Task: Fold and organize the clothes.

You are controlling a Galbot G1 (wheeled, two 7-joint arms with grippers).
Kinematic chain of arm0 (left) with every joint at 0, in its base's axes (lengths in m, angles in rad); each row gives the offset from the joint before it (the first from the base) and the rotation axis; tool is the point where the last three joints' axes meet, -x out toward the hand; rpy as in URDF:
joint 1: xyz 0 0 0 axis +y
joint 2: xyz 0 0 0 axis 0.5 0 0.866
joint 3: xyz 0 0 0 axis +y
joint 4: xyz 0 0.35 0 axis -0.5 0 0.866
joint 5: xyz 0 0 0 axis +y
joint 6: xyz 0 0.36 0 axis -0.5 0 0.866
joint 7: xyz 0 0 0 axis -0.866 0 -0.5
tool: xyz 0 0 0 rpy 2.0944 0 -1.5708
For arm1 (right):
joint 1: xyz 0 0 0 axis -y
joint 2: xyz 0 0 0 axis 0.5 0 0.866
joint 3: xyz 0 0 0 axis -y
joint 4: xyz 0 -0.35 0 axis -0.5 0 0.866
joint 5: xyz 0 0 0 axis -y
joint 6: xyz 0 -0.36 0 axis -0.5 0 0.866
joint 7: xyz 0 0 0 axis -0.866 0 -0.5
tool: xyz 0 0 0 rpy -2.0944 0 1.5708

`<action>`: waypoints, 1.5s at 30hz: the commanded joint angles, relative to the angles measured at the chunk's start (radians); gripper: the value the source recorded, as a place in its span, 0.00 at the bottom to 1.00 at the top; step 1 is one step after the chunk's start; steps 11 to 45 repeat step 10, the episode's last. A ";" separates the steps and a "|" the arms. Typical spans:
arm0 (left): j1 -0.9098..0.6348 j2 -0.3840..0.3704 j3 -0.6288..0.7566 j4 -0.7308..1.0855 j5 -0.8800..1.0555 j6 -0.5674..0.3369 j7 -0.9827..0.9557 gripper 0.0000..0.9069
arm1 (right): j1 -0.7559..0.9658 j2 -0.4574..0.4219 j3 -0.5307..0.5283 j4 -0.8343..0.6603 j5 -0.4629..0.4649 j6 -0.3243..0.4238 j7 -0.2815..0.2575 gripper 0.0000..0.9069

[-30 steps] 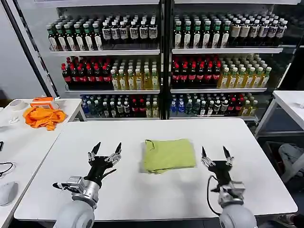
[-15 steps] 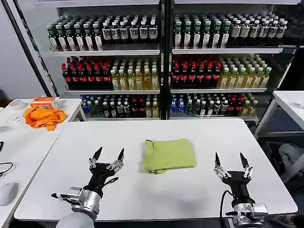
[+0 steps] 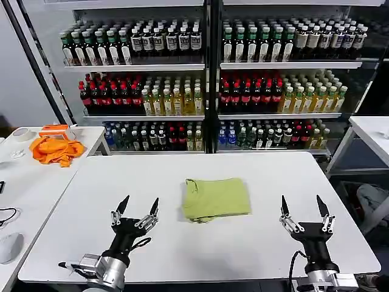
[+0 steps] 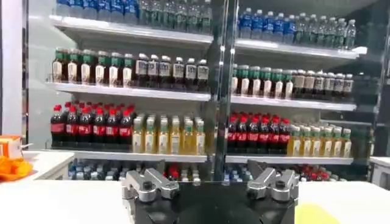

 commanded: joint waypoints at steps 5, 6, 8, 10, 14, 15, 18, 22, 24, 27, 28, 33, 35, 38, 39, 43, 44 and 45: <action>0.068 0.005 -0.031 -0.073 0.030 0.011 0.016 1.00 | -0.043 -0.011 0.005 0.066 -0.007 -0.020 0.000 1.00; 0.068 0.007 -0.037 -0.075 0.029 0.011 0.017 1.00 | -0.043 -0.016 0.007 0.068 -0.009 -0.022 0.002 1.00; 0.067 0.009 -0.038 -0.068 0.030 0.011 0.016 1.00 | -0.044 -0.021 0.011 0.073 -0.008 -0.028 0.005 1.00; 0.069 0.009 -0.033 -0.063 0.031 0.011 0.014 1.00 | -0.044 -0.022 0.010 0.076 -0.006 -0.032 0.012 1.00; 0.069 0.009 -0.033 -0.063 0.031 0.011 0.014 1.00 | -0.044 -0.022 0.010 0.076 -0.006 -0.032 0.012 1.00; 0.069 0.009 -0.033 -0.063 0.031 0.011 0.014 1.00 | -0.044 -0.022 0.010 0.076 -0.006 -0.032 0.012 1.00; 0.069 0.009 -0.033 -0.063 0.031 0.011 0.014 1.00 | -0.044 -0.022 0.010 0.076 -0.006 -0.032 0.012 1.00; 0.069 0.009 -0.033 -0.063 0.031 0.011 0.014 1.00 | -0.044 -0.022 0.010 0.076 -0.006 -0.032 0.012 1.00; 0.069 0.009 -0.033 -0.063 0.031 0.011 0.014 1.00 | -0.044 -0.022 0.010 0.076 -0.006 -0.032 0.012 1.00; 0.069 0.009 -0.033 -0.063 0.031 0.011 0.014 1.00 | -0.044 -0.022 0.010 0.076 -0.006 -0.032 0.012 1.00; 0.069 0.009 -0.033 -0.063 0.031 0.011 0.014 1.00 | -0.044 -0.022 0.010 0.076 -0.006 -0.032 0.012 1.00; 0.069 0.009 -0.033 -0.063 0.031 0.011 0.014 1.00 | -0.044 -0.022 0.010 0.076 -0.006 -0.032 0.012 1.00; 0.069 0.009 -0.033 -0.063 0.031 0.011 0.014 1.00 | -0.044 -0.022 0.010 0.076 -0.006 -0.032 0.012 1.00; 0.069 0.009 -0.033 -0.063 0.031 0.011 0.014 1.00 | -0.044 -0.022 0.010 0.076 -0.006 -0.032 0.012 1.00; 0.069 0.009 -0.033 -0.063 0.031 0.011 0.014 1.00 | -0.044 -0.022 0.010 0.076 -0.006 -0.032 0.012 1.00; 0.069 0.009 -0.033 -0.063 0.031 0.011 0.014 1.00 | -0.044 -0.022 0.010 0.076 -0.006 -0.032 0.012 1.00; 0.069 0.009 -0.033 -0.063 0.031 0.011 0.014 1.00 | -0.044 -0.022 0.010 0.076 -0.006 -0.032 0.012 1.00; 0.069 0.009 -0.033 -0.063 0.031 0.011 0.014 1.00 | -0.044 -0.022 0.010 0.076 -0.006 -0.032 0.012 1.00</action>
